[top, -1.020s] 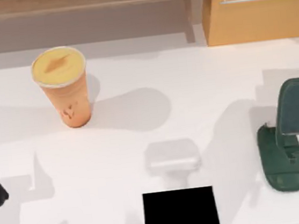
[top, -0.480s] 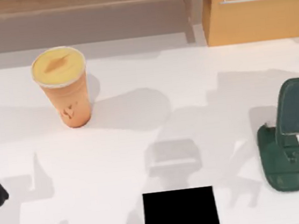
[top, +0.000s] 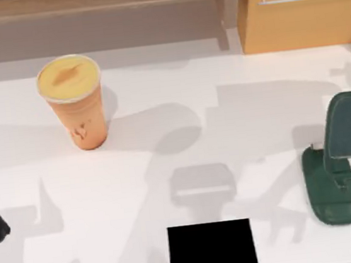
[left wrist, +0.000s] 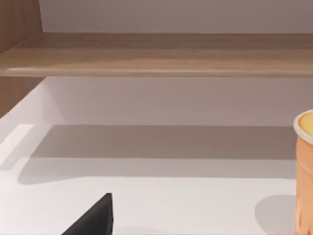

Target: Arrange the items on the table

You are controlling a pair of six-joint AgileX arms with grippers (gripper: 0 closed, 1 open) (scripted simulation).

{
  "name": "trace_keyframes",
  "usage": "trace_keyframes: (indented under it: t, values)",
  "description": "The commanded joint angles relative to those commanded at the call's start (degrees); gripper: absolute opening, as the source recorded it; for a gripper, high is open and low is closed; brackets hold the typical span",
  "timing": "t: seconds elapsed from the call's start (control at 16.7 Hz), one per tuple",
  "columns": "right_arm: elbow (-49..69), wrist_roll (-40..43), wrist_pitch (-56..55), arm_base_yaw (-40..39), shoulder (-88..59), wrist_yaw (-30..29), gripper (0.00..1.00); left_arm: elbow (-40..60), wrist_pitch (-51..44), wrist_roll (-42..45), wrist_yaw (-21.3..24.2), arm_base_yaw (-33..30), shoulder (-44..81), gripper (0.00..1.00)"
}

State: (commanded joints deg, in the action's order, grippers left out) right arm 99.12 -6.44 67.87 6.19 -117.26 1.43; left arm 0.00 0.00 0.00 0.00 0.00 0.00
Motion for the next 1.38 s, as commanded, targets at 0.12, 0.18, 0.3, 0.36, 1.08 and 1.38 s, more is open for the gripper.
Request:
trace_keyframes:
  t: [0.12,0.18,0.3,0.36,1.08,1.38]
  values:
    - [-0.27,6.55,-2.78,-5.82,0.6,1.44,0.0,0.0,0.0,0.0,0.0,0.0,0.0,1.0]
    - [-0.52,10.7,-4.33,-9.25,0.95,2.2,0.0,0.0,0.0,0.0,0.0,0.0,0.0,1.0]
    - [-1.32,20.72,-7.54,-16.81,1.7,3.65,0.0,0.0,0.0,0.0,0.0,0.0,0.0,1.0]
    - [-1.87,26.59,-9.11,-20.79,2.08,4.3,0.0,0.0,0.0,0.0,0.0,0.0,0.0,1.0]
    - [-14.89,108.44,-16.62,-57.79,3.86,3.28,0.0,0.0,0.0,0.0,0.0,0.0,0.0,1.0]
    - [-20.3,125.32,-14.41,-62.49,3.49,-0.06,0.0,0.0,0.0,0.0,0.0,0.0,0.0,1.0]
